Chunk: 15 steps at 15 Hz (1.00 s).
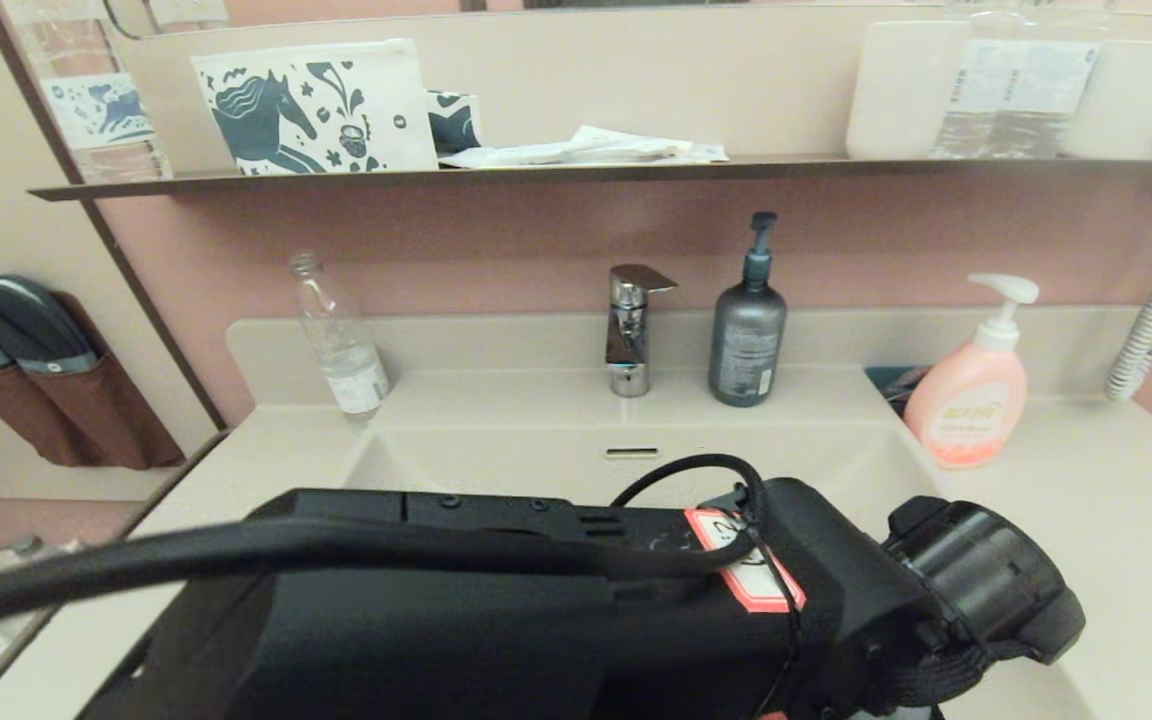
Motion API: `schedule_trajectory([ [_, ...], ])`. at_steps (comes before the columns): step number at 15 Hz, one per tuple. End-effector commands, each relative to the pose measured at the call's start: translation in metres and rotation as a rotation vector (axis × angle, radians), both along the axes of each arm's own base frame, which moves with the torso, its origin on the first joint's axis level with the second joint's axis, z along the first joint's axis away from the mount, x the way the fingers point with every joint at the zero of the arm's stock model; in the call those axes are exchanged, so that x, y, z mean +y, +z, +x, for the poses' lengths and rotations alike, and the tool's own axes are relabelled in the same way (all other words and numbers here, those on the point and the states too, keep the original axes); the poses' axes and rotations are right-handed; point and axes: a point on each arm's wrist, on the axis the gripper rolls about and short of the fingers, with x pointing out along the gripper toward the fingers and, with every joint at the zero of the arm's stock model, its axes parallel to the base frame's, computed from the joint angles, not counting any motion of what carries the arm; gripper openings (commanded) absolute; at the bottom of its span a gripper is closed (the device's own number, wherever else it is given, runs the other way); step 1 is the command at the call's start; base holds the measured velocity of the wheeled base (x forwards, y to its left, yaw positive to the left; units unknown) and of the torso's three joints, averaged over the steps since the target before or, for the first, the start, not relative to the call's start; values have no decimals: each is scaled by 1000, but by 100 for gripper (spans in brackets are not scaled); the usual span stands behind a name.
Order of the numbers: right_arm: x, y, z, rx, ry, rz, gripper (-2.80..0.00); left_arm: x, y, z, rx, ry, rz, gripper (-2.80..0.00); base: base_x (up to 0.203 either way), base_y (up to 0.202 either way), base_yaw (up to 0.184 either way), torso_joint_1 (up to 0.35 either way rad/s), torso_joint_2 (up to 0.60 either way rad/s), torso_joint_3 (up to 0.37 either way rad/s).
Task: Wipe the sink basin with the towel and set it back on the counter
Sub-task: Wipe the sink
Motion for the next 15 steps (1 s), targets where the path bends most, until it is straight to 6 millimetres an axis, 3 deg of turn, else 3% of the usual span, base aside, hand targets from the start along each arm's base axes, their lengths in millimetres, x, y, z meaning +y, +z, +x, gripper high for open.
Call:
schedule_trajectory([
  [1, 0, 0, 0, 1, 0, -1, -280, -5, -4, -9, 36, -39, -5, -280, 0, 0, 0, 0, 0, 0],
  [9, 0, 0, 0, 1, 0, -1, -280, -20, -21, -7, 16, -170, 0, -280, 0, 0, 0, 0, 0, 0],
  [15, 0, 0, 0, 1, 0, -1, -280, -7, -29, 10, 59, -220, 102, -280, 0, 0, 0, 0, 0, 0],
])
